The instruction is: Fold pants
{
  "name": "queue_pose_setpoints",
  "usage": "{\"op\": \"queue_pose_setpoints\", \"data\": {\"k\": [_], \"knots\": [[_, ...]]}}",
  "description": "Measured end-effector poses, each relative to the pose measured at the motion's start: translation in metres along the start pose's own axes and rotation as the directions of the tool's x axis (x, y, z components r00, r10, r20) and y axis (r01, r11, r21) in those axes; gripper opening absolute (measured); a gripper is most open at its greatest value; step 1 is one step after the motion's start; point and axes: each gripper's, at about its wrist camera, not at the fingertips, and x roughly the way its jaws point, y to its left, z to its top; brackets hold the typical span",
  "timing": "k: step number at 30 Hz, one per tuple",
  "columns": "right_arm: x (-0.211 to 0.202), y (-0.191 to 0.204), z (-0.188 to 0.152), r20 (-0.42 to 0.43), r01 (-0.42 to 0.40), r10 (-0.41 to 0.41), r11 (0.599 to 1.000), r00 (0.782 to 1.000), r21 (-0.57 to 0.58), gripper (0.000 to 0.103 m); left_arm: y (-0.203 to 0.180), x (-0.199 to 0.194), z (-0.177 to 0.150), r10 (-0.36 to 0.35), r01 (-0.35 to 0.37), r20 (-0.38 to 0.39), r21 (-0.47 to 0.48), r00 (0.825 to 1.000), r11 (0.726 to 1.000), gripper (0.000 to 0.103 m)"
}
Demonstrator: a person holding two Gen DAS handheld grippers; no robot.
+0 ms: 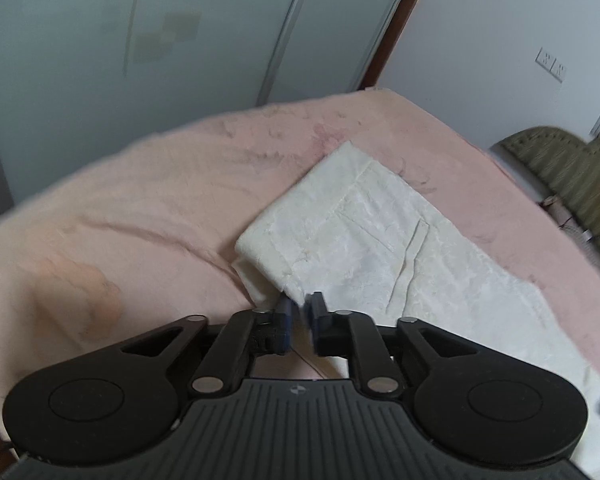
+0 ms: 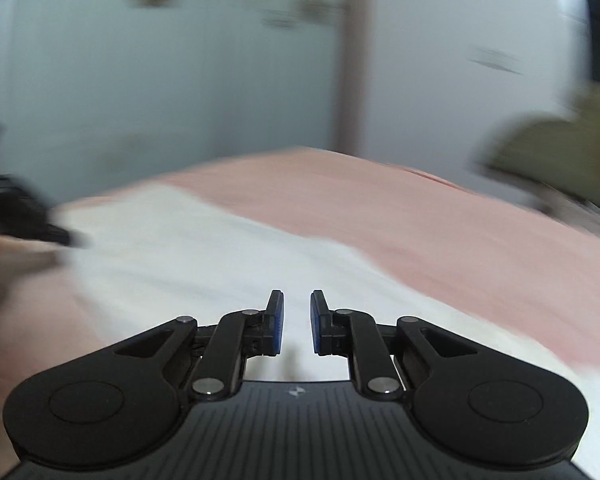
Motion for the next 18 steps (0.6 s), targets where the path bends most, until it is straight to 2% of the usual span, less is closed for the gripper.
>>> {"op": "queue_pose_setpoints", "data": {"k": [1, 3, 4, 5, 6, 7, 8, 9, 10, 12, 13, 14, 15, 16, 18], "knots": [[-0.008, -0.02, -0.013, -0.04, 0.042, -0.04, 0.998, 0.998, 0.05, 0.014, -0.004, -0.007, 0.0, 0.031, -0.031, 0.028, 0.02, 0.999, 0.999, 0.029], [-0.014, -0.041, -0.04, -0.182, 0.075, -0.062, 0.995, 0.981, 0.063, 0.014, -0.014, -0.026, 0.0, 0.107, -0.114, 0.129, 0.047, 0.986, 0.992, 0.029], [-0.023, -0.045, -0.054, -0.186, 0.065, -0.058, 0.997, 0.981, 0.034, 0.014, -0.02, -0.036, 0.001, 0.141, -0.155, 0.191, 0.06, 0.971, 0.986, 0.029], [-0.036, -0.049, -0.061, -0.15, 0.052, -0.043, 0.997, 0.988, 0.053, 0.016, -0.029, -0.044, 0.002, 0.156, -0.18, 0.243, 0.078, 0.957, 0.981, 0.029], [-0.045, -0.057, -0.064, -0.147, 0.038, -0.021, 0.993, 0.989, 0.11, 0.016, -0.039, -0.049, 0.003, 0.141, -0.176, 0.275, 0.108, 0.951, 0.978, 0.03], [-0.053, -0.065, -0.064, -0.128, 0.03, -0.009, 0.985, 0.992, 0.167, 0.017, -0.053, -0.052, 0.004, 0.106, -0.155, 0.284, 0.155, 0.953, 0.976, 0.033], [-0.059, -0.072, -0.059, -0.092, 0.055, -0.036, 0.976, 0.995, 0.21, 0.018, -0.07, -0.05, 0.003, 0.057, -0.119, 0.273, 0.219, 0.96, 0.969, 0.037], [-0.065, -0.08, -0.055, -0.058, 0.101, -0.09, 0.967, 0.994, 0.235, 0.018, -0.087, -0.047, 0.0, 0.0, -0.071, 0.247, 0.28, 0.969, 0.957, 0.045], [-0.071, -0.089, -0.051, -0.034, 0.147, -0.143, 0.955, 0.989, 0.259, 0.018, -0.109, -0.043, -0.006, -0.063, -0.012, 0.204, 0.349, 0.977, 0.937, 0.05], [-0.075, -0.105, -0.051, -0.007, 0.173, -0.18, 0.934, 0.984, 0.312, 0.023, -0.153, -0.034, -0.024, -0.174, 0.099, 0.11, 0.489, 0.979, 0.867, 0.051], [-0.074, -0.119, -0.057, -0.02, 0.182, -0.187, 0.922, 0.982, 0.341, 0.04, -0.176, -0.032, -0.038, -0.229, 0.149, 0.077, 0.559, 0.97, 0.816, 0.055], [-0.069, -0.124, -0.063, -0.08, 0.209, -0.193, 0.914, 0.978, 0.347, 0.067, -0.197, -0.03, -0.054, -0.276, 0.182, 0.057, 0.622, 0.959, 0.761, 0.057], [-0.062, -0.122, -0.069, -0.148, 0.225, -0.187, 0.922, 0.971, 0.316, 0.071, -0.216, -0.029, -0.07, -0.31, 0.199, 0.047, 0.675, 0.949, 0.71, 0.061], [-0.065, -0.113, -0.076, -0.143, 0.225, -0.194, 0.94, 0.971, 0.256, 0.071, -0.233, -0.028, -0.086, -0.336, 0.207, 0.038, 0.72, 0.941, 0.662, 0.061], [-0.08, -0.109, -0.078, -0.109, 0.222, -0.199, 0.937, 0.974, 0.271, 0.07, -0.258, -0.025, -0.115, -0.374, 0.227, 0.011, 0.778, 0.927, 0.586, 0.061]]}}
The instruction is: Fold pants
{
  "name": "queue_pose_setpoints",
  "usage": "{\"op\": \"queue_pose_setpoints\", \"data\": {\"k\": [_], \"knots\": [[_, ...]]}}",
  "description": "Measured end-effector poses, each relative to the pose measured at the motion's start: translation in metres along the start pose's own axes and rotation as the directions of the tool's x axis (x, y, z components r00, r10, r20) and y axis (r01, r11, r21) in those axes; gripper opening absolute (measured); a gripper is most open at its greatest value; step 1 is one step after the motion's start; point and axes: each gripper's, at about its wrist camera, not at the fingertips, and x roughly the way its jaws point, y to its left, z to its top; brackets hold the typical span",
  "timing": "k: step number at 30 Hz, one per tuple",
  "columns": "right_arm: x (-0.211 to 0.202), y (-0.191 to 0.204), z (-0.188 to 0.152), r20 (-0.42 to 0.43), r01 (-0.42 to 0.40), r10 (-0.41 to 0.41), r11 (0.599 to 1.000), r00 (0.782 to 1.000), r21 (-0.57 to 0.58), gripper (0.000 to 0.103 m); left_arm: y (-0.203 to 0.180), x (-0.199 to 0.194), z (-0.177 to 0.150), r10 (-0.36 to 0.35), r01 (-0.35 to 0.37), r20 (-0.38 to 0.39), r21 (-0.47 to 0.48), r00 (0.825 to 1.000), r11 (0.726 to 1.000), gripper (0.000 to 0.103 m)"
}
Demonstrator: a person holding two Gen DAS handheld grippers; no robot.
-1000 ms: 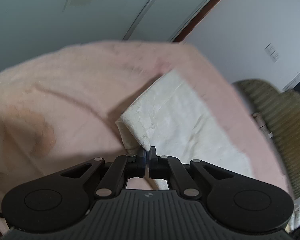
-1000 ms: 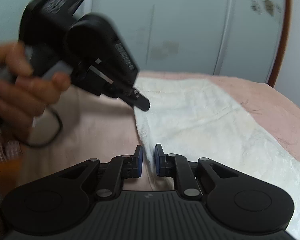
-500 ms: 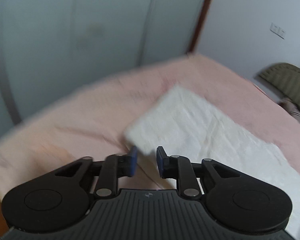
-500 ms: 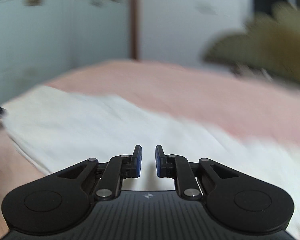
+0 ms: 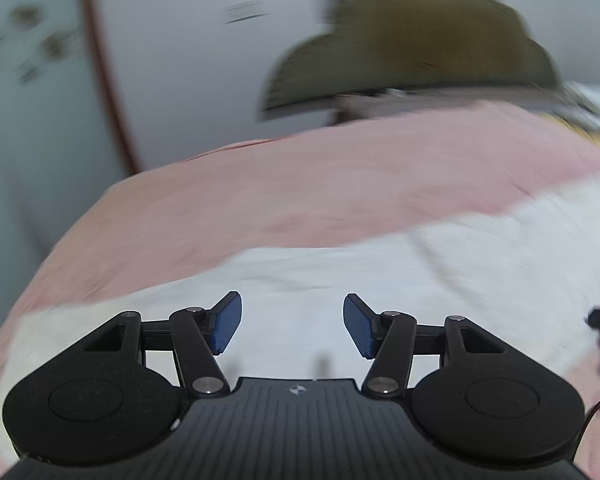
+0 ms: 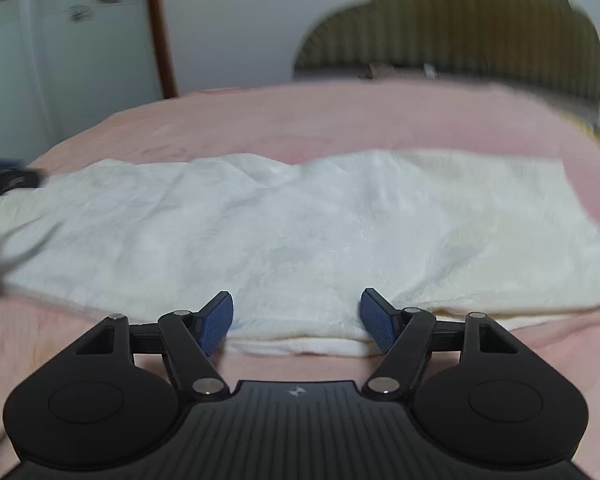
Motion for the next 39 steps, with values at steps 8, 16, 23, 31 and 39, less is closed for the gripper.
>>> {"op": "queue_pose_setpoints", "data": {"k": [8, 16, 23, 31, 39], "knots": [[-0.014, -0.087, -0.017, 0.054, -0.04, 0.015, 0.87, 0.998, 0.492, 0.071, -0.067, 0.026, -0.03, -0.143, 0.145, -0.028, 0.089, 0.989, 0.985, 0.062], [0.008, -0.133, -0.014, 0.2, -0.043, -0.133, 0.722, 0.971, 0.691, 0.069, -0.066, 0.035, -0.038, -0.146, 0.147, -0.012, 0.066, 0.989, 0.987, 0.074], [0.032, -0.176, -0.013, 0.221, -0.035, -0.255, 0.578, 0.941, 0.816, 0.021, -0.061, 0.037, -0.032, -0.155, 0.155, -0.025, 0.039, 0.988, 0.987, 0.076], [0.022, -0.119, 0.034, 0.3, 0.037, -0.235, 0.838, 0.925, 0.545, 0.012, 0.005, 0.053, -0.004, -0.338, 0.295, -0.074, -0.337, 0.938, 0.894, 0.075], [0.064, 0.021, 0.06, 0.182, -0.14, 0.133, 0.99, 0.974, 0.029, 0.012, 0.056, 0.094, -0.001, -0.667, 0.462, 0.048, -0.759, 0.744, 0.459, 0.081]]}}
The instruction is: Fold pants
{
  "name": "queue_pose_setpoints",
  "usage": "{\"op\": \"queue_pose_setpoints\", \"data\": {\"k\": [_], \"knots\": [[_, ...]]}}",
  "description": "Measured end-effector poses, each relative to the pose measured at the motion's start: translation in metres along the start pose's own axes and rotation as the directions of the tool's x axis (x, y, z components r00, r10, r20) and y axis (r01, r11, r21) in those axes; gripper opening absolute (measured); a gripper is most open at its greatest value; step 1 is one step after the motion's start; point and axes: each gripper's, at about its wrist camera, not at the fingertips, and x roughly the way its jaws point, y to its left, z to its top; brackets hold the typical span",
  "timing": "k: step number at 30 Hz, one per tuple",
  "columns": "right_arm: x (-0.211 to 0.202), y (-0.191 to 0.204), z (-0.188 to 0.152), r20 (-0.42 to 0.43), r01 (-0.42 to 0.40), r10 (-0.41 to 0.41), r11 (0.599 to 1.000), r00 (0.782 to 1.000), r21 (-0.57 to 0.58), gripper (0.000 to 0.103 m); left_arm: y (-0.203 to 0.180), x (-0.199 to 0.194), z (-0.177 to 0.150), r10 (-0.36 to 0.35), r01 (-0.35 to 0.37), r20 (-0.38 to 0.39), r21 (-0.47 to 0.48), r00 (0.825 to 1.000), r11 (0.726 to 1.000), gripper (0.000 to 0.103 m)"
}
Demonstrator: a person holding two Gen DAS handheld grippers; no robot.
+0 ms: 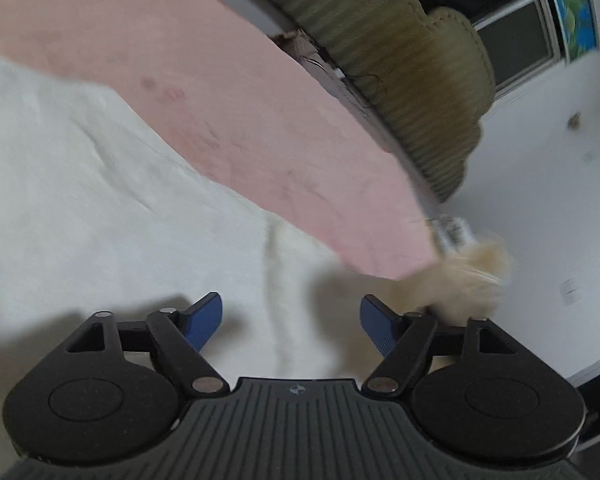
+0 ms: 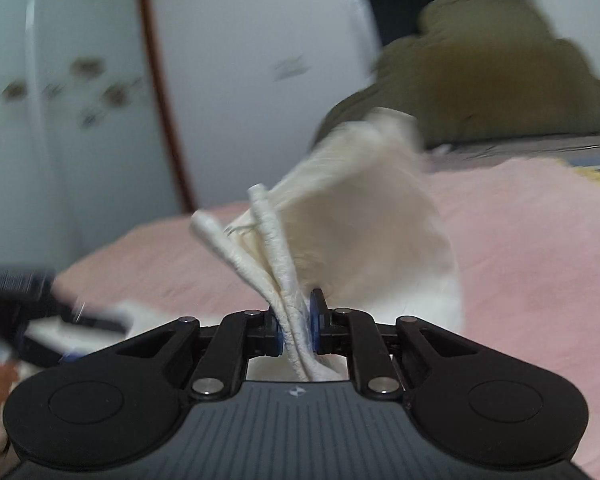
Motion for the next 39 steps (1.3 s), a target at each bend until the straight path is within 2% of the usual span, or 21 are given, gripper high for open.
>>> {"op": "queue_pose_setpoints", "data": {"k": [3, 6, 9, 11, 14, 15, 16, 17, 18, 20, 22, 23, 25, 27, 29, 30, 33, 35, 37, 38, 39], "knots": [[0.012, 0.009, -0.016, -0.056, -0.014, 0.014, 1.0, 0.998, 0.005, 0.012, -0.002, 0.02, 0.002, -0.086, 0.081, -0.07, -0.061, 0.994, 0.995, 0.085], [0.008, 0.013, -0.018, -0.042, -0.018, 0.017, 1.0, 0.999, -0.014, 0.012, -0.007, 0.044, 0.003, -0.122, 0.111, -0.109, -0.103, 0.986, 0.988, 0.087], [-0.002, 0.027, -0.024, -0.05, -0.017, 0.01, 0.992, 0.999, -0.129, 0.012, -0.006, 0.065, 0.008, -0.153, 0.133, -0.109, -0.174, 0.982, 0.976, 0.088], [-0.004, 0.041, -0.03, -0.063, -0.011, -0.004, 0.974, 0.998, -0.226, 0.013, -0.005, 0.074, 0.015, -0.159, 0.135, -0.102, -0.206, 0.982, 0.969, 0.088], [-0.006, 0.062, -0.038, -0.075, -0.034, 0.011, 0.949, 0.997, -0.314, 0.013, -0.007, 0.083, 0.024, -0.111, 0.089, -0.098, -0.205, 0.989, 0.975, 0.083], [-0.005, 0.067, -0.04, -0.075, -0.038, 0.015, 0.945, 0.997, -0.324, 0.013, -0.007, 0.085, 0.026, -0.103, 0.08, -0.106, -0.2, 0.989, 0.976, 0.068], [-0.005, 0.071, -0.041, -0.071, -0.029, 0.005, 0.941, 0.997, -0.338, 0.013, -0.005, 0.084, 0.026, -0.092, 0.068, -0.124, -0.19, 0.988, 0.979, 0.038], [-0.002, 0.076, -0.041, -0.07, -0.016, -0.01, 0.933, 0.997, -0.36, 0.013, -0.006, 0.084, 0.026, -0.074, 0.05, -0.143, -0.168, 0.987, 0.984, 0.024], [0.0, 0.081, -0.041, -0.071, -0.017, -0.011, 0.927, 0.997, -0.376, 0.013, -0.006, 0.079, 0.026, -0.042, 0.022, -0.145, -0.138, 0.989, 0.99, 0.014], [0.0, 0.092, -0.04, -0.068, -0.057, 0.033, 0.919, 0.997, -0.391, 0.013, -0.011, 0.06, 0.025, 0.028, -0.032, -0.084, -0.049, 0.996, 0.998, 0.007], [0.001, 0.108, -0.041, -0.068, -0.101, 0.08, 0.898, 0.995, -0.428, 0.013, -0.02, 0.03, 0.021, 0.103, -0.103, 0.007, 0.102, 0.995, 0.989, 0.007], [0.004, 0.116, -0.042, -0.073, -0.123, 0.101, 0.887, 0.992, -0.445, 0.013, -0.027, 0.016, 0.017, 0.15, -0.159, 0.06, 0.179, 0.987, 0.971, 0.007], [0.014, 0.131, -0.044, -0.097, -0.163, 0.133, 0.87, 0.986, -0.465, 0.013, -0.036, -0.001, 0.009, 0.227, -0.258, 0.135, 0.308, 0.965, 0.916, 0.008], [0.026, 0.142, -0.051, -0.132, -0.193, 0.147, 0.856, 0.98, -0.48, 0.013, -0.035, -0.004, 0.004, 0.315, -0.36, 0.177, 0.38, 0.932, 0.852, 0.011], [0.039, 0.149, -0.057, -0.178, -0.209, 0.137, 0.846, 0.974, -0.491, 0.013, -0.023, 0.004, 0.003, 0.396, -0.426, 0.16, 0.386, 0.904, 0.818, 0.014], [0.042, 0.152, -0.061, -0.193, -0.21, 0.128, 0.84, 0.973, -0.5, 0.013, -0.014, 0.007, 0.004, 0.417, -0.437, 0.137, 0.366, 0.899, 0.822, 0.014], [0.041, 0.156, -0.063, -0.202, -0.205, 0.113, 0.83, 0.973, -0.519, 0.013, 0.001, 0.006, 0.002, 0.405, -0.422, 0.122, 0.332, 0.906, 0.844, 0.016], [0.043, 0.15, -0.053, -0.229, -0.219, 0.118, 0.844, 0.966, -0.49, 0.019, 0.001, 0.0, -0.002, 0.413, -0.437, 0.146, 0.358, 0.899, 0.825, 0.02], [0.037, 0.142, -0.04, -0.257, -0.29, 0.192, 0.856, 0.947, -0.429, 0.021, -0.004, -0.004, -0.005, 0.442, -0.482, 0.193, 0.385, 0.876, 0.787, 0.03], [0.03, 0.136, -0.034, -0.258, -0.33, 0.243, 0.86, 0.935, -0.389, 0.022, -0.005, -0.008, -0.007, 0.455, -0.503, 0.216, 0.39, 0.864, 0.771, 0.046], [0.023, 0.129, -0.027, -0.244, -0.36, 0.287, 0.865, 0.926, -0.35, 0.022, -0.005, -0.016, -0.009, 0.474, -0.533, 0.243, 0.385, 0.846, 0.754, 0.05]]}}
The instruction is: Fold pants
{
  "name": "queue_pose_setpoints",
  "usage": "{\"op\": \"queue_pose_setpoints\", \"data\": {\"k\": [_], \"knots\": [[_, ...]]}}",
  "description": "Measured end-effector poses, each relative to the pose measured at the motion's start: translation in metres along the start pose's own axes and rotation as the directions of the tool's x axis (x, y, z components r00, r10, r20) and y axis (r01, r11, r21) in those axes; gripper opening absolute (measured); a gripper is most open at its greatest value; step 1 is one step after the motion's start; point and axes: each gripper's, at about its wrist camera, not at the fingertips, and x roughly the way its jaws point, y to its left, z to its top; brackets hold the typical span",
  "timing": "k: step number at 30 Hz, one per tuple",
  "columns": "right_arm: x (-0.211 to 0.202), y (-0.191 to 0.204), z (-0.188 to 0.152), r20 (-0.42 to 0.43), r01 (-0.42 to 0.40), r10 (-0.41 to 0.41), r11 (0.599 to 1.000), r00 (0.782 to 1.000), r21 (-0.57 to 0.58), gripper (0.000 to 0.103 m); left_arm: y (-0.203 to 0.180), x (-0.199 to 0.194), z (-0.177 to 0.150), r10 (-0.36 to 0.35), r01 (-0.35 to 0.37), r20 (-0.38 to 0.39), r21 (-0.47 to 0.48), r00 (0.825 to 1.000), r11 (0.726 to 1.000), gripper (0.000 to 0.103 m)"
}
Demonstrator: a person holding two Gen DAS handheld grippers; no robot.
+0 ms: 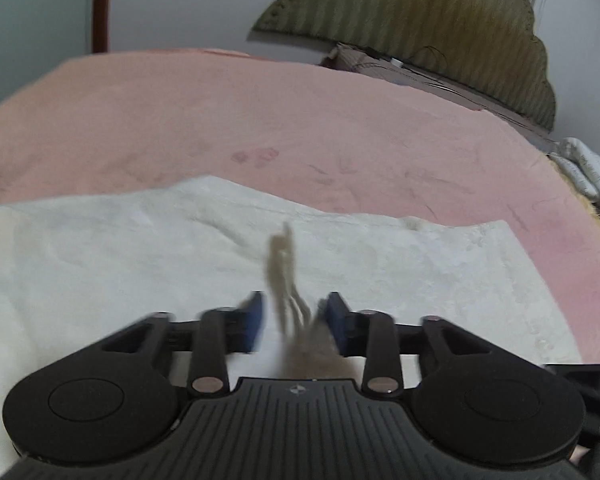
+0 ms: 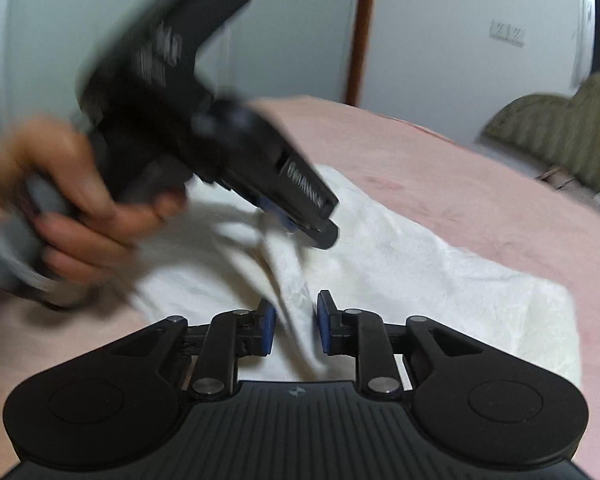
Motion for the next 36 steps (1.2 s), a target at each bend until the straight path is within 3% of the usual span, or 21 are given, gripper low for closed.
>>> {"op": "queue_pose_setpoints", "data": {"k": [3, 6, 8, 10, 12, 14, 18, 20, 21, 23, 24, 27, 30, 32, 36], "knots": [[-0.016, -0.023, 0.007, 0.087, -0.054, 0.043, 0.99, 0.995, 0.131, 0.022, 0.009, -0.012, 0.005, 0.107, -0.106, 0.046, -0.019, 0.993, 0.994, 0.049], [-0.006, -0.04, 0.007, 0.078, -0.002, -0.015, 0.978, 0.997, 0.208, 0.022, 0.015, -0.018, 0.012, 0.116, -0.115, 0.052, -0.026, 0.992, 0.993, 0.049], [0.014, -0.036, 0.002, -0.024, 0.061, -0.058, 0.978, 0.998, 0.2, 0.022, 0.009, -0.015, 0.014, 0.112, -0.112, 0.029, 0.018, 0.993, 0.993, 0.05], [0.028, -0.028, -0.005, -0.095, 0.053, -0.038, 0.986, 0.995, 0.157, 0.022, -0.005, -0.006, 0.01, 0.146, -0.145, -0.005, 0.104, 0.989, 0.984, 0.05], [0.026, -0.02, -0.004, -0.075, 0.065, -0.056, 0.991, 0.996, 0.118, 0.022, -0.012, -0.003, 0.002, 0.185, -0.182, -0.005, 0.155, 0.983, 0.971, 0.05], [0.02, -0.021, 0.0, -0.04, 0.047, -0.041, 0.988, 0.998, 0.15, 0.022, -0.012, -0.01, -0.002, 0.198, -0.199, 0.024, 0.15, 0.98, 0.968, 0.05], [0.023, -0.008, 0.004, -0.015, 0.027, -0.025, 0.98, 1.0, 0.199, 0.022, -0.013, -0.02, 0.016, 0.148, -0.154, 0.064, 0.089, 0.987, 0.984, 0.051], [0.029, -0.004, 0.004, -0.046, 0.017, -0.009, 0.984, 0.999, 0.177, 0.023, -0.019, -0.014, 0.026, 0.148, -0.154, 0.07, 0.098, 0.987, 0.983, 0.061], [0.033, 0.0, 0.003, -0.066, 0.022, -0.012, 0.987, 0.998, 0.159, 0.022, -0.023, -0.003, 0.029, 0.18, -0.186, 0.052, 0.124, 0.982, 0.975, 0.073], [0.032, 0.004, 0.001, -0.061, 0.042, -0.034, 0.989, 0.998, 0.143, 0.023, -0.022, 0.01, 0.027, 0.249, -0.248, 0.005, 0.128, 0.969, 0.96, 0.068], [0.029, 0.003, 0.003, -0.058, 0.043, -0.034, 0.987, 0.998, 0.157, 0.023, -0.018, 0.005, 0.024, 0.242, -0.242, 0.013, 0.103, 0.97, 0.965, 0.064], [0.016, 0.004, 0.01, -0.017, 0.025, -0.022, 0.983, 1.0, 0.181, 0.023, -0.001, -0.021, 0.013, 0.231, -0.234, 0.058, 0.054, 0.971, 0.971, 0.066], [0.021, 0.016, 0.011, -0.015, -0.019, 0.021, 0.99, 1.0, 0.142, 0.023, 0.02, -0.042, 0.003, 0.308, -0.314, 0.098, 0.046, 0.946, 0.948, 0.077], [0.035, 0.023, 0.008, -0.079, -0.014, 0.021, 0.995, 0.997, 0.094, 0.024, 0.035, -0.048, -0.004, 0.379, -0.384, 0.076, 0.076, 0.922, 0.92, 0.076], [0.038, 0.036, 0.014, -0.056, -0.003, 0.007, 0.998, 0.998, 0.062, 0.026, 0.073, -0.091, -0.027, 0.454, -0.459, 0.119, 0.018, 0.883, 0.888, 0.077]]}}
